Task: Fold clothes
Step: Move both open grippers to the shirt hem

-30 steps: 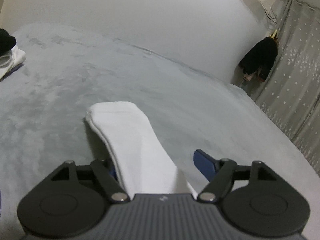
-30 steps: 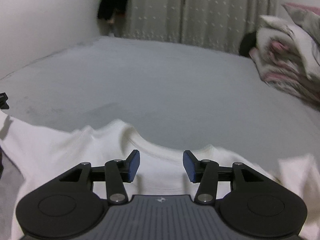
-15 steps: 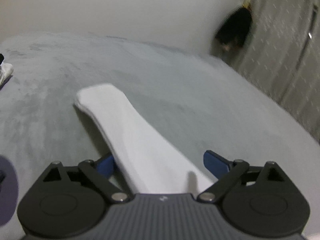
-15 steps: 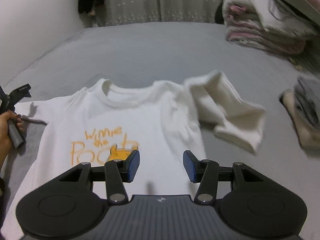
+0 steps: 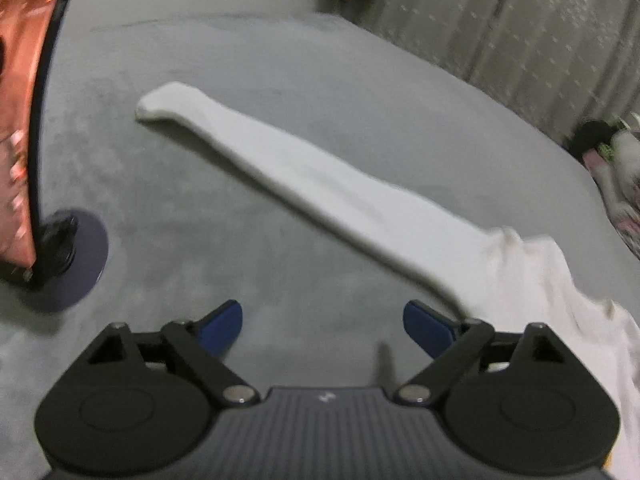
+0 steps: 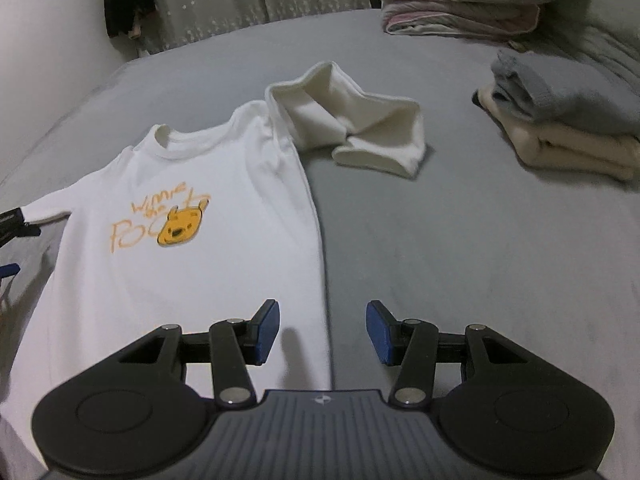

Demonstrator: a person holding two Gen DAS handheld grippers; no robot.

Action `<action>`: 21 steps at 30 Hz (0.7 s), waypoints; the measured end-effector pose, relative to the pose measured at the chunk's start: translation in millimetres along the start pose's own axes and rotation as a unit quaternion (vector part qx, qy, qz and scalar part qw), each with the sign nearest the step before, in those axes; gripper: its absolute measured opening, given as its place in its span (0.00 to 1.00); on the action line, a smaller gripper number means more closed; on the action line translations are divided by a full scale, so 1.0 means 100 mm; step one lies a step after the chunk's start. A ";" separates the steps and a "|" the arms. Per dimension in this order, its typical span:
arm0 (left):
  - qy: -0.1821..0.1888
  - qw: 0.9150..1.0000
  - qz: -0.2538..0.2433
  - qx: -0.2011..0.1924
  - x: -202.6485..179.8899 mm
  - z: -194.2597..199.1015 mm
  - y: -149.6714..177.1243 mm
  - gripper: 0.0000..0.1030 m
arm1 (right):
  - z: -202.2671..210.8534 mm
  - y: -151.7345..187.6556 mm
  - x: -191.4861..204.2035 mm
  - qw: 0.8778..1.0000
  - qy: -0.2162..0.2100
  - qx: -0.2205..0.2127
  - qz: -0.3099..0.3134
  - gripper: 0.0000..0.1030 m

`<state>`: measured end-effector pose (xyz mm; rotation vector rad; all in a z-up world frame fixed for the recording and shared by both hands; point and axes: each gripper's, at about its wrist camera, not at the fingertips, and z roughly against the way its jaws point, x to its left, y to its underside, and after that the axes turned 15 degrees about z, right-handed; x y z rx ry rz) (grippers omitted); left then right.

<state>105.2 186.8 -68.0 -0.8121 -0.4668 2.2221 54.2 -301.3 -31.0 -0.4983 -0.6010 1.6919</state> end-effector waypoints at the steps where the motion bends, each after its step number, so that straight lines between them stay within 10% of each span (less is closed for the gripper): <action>1: 0.006 1.000 -0.009 0.013 0.01 0.06 0.03 0.85 | 0.02 0.05 -0.02 1.000 -0.002 0.003 -0.004 0.47; 9: 0.072 0.986 -0.071 0.136 0.13 0.43 0.40 0.78 | 0.15 0.38 -0.20 0.999 -0.025 0.024 -0.038 0.47; 21: 0.106 0.978 -0.090 0.157 0.43 0.86 0.75 0.54 | 0.32 0.66 -0.26 0.993 -0.093 0.045 -0.064 0.41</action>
